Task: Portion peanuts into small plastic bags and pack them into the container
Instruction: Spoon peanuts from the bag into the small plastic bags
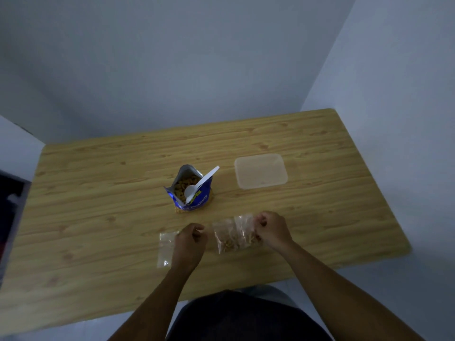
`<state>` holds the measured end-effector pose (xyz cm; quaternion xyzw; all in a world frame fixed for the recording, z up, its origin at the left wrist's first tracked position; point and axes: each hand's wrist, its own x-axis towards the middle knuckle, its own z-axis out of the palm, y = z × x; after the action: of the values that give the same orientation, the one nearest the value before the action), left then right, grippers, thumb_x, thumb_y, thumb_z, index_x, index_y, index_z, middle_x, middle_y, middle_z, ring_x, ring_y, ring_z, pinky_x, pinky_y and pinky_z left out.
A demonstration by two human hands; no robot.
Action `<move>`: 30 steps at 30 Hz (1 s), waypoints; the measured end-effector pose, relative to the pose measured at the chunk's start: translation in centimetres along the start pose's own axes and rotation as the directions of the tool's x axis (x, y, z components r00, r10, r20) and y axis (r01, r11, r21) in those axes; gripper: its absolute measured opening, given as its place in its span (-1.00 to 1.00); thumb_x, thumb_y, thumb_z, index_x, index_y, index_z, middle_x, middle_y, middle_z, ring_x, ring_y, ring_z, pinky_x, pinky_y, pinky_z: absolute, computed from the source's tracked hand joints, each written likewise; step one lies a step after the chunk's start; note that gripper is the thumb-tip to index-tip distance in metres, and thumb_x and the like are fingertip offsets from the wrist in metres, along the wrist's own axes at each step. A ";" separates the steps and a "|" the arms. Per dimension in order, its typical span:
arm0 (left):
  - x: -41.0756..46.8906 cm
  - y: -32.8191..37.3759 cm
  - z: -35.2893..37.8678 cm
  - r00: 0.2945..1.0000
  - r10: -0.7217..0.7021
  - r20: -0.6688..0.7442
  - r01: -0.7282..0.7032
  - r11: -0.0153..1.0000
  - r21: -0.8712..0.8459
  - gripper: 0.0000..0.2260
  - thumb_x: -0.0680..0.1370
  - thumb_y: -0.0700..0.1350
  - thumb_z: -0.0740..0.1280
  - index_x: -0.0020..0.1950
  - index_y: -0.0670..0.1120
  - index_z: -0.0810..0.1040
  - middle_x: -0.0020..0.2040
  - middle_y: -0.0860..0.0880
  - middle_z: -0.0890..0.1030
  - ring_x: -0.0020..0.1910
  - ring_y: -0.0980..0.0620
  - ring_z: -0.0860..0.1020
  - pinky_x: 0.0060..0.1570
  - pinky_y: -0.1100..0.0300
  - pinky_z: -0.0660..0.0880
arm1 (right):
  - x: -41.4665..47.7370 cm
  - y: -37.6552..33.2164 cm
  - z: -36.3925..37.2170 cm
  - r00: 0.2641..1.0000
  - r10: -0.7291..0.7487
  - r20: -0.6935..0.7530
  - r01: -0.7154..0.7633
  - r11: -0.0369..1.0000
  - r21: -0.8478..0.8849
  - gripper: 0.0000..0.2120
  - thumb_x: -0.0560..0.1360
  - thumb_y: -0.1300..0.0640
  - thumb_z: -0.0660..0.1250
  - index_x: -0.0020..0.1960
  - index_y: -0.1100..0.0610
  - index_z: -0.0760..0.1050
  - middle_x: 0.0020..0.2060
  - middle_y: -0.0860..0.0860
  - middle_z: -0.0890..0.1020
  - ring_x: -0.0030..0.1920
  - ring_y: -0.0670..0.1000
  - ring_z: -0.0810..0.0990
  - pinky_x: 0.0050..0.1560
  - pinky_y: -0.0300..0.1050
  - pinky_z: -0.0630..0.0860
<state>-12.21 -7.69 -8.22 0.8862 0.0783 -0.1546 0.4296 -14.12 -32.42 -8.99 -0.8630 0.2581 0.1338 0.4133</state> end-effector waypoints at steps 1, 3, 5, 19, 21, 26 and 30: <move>0.1 -0.8 -0.5 0.996 -0.026 -0.081 0.027 1.000 0.006 -0.87 0.48 -0.19 0.44 0.01 -0.04 0.61 -0.19 -0.01 0.62 -0.22 0.07 0.59 -0.17 0.15 0.53 | -0.2 -0.3 0.1 0.999 -0.025 -0.044 0.024 0.999 -0.033 -0.90 0.53 0.13 0.38 -0.06 0.14 0.64 -0.20 -0.03 0.67 -0.18 -0.04 0.64 -0.23 -0.27 0.53; 0.3 -2.9 -1.7 0.973 -0.093 -0.209 0.102 0.994 0.032 -0.77 0.47 -0.16 0.47 0.10 -0.12 0.57 -0.05 -0.09 0.57 -0.10 -0.07 0.57 -0.07 0.08 0.51 | -0.3 -0.7 0.5 0.987 -0.092 -0.128 0.085 0.994 -0.065 -0.84 0.55 0.10 0.34 0.06 0.15 0.62 -0.12 0.00 0.66 -0.13 0.00 0.64 -0.14 -0.13 0.59; 0.5 -4.9 -2.6 0.946 -0.160 -0.280 0.184 0.981 0.062 -0.62 0.45 -0.12 0.50 0.19 -0.19 0.51 0.08 -0.20 0.52 0.07 -0.21 0.51 0.05 -0.03 0.49 | -0.7 -1.2 1.1 0.977 -0.146 -0.157 0.135 0.988 -0.077 -0.79 0.54 0.13 0.34 0.14 0.17 0.60 -0.05 0.05 0.66 -0.07 0.05 0.65 -0.04 -0.01 0.62; 1.6 -6.7 -4.2 0.964 -0.262 -0.047 0.266 0.938 0.223 -0.90 0.46 0.04 0.45 -0.11 0.04 0.61 -0.02 0.05 0.61 0.11 -0.05 0.53 0.17 -0.03 0.39 | -3.5 -5.7 6.9 0.905 -0.364 0.222 0.386 0.920 -0.068 -0.81 0.56 0.15 0.29 0.10 0.10 0.64 -0.15 -0.05 0.65 -0.23 -0.09 0.62 -0.12 -0.01 0.65; 1.4 -6.3 -4.3 0.983 -0.171 0.064 0.160 0.976 0.147 -0.90 0.48 -0.07 0.43 -0.23 0.08 0.59 -0.24 0.20 0.65 -0.08 0.12 0.61 0.08 0.08 0.50 | -3.3 -6.6 7.2 0.910 -0.342 0.236 0.356 0.934 -0.019 -0.82 0.54 0.14 0.32 0.10 0.08 0.64 -0.22 -0.12 0.60 -0.27 -0.14 0.58 -0.15 -0.07 0.63; 1.8 -4.0 -4.3 0.973 -0.019 0.229 -0.004 0.995 0.099 -0.76 0.48 -0.25 0.37 -0.28 0.08 0.59 -0.31 0.31 0.64 -0.26 0.33 0.58 -0.19 0.27 0.50 | -2.7 -8.2 6.3 0.873 -0.284 0.396 0.296 0.955 0.032 -0.67 0.46 -0.07 0.45 0.21 -0.05 0.62 -0.03 -0.15 0.63 -0.14 -0.17 0.61 -0.10 -0.20 0.61; 2.4 -2.8 -4.5 0.968 0.014 0.249 -0.029 0.998 0.056 -0.78 0.48 -0.26 0.38 -0.27 0.05 0.60 -0.35 0.31 0.62 -0.37 0.32 0.52 -0.26 0.34 0.44 | -1.9 -8.5 5.1 0.867 -0.286 0.408 0.298 0.954 0.036 -0.79 0.51 0.04 0.46 0.14 -0.02 0.68 -0.05 -0.12 0.70 -0.10 -0.17 0.64 -0.05 -0.20 0.62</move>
<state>-9.81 -2.37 -8.45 0.8730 0.0096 -0.2619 0.4113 -11.10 -23.34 -5.83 -0.8505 0.0305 0.2508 0.4613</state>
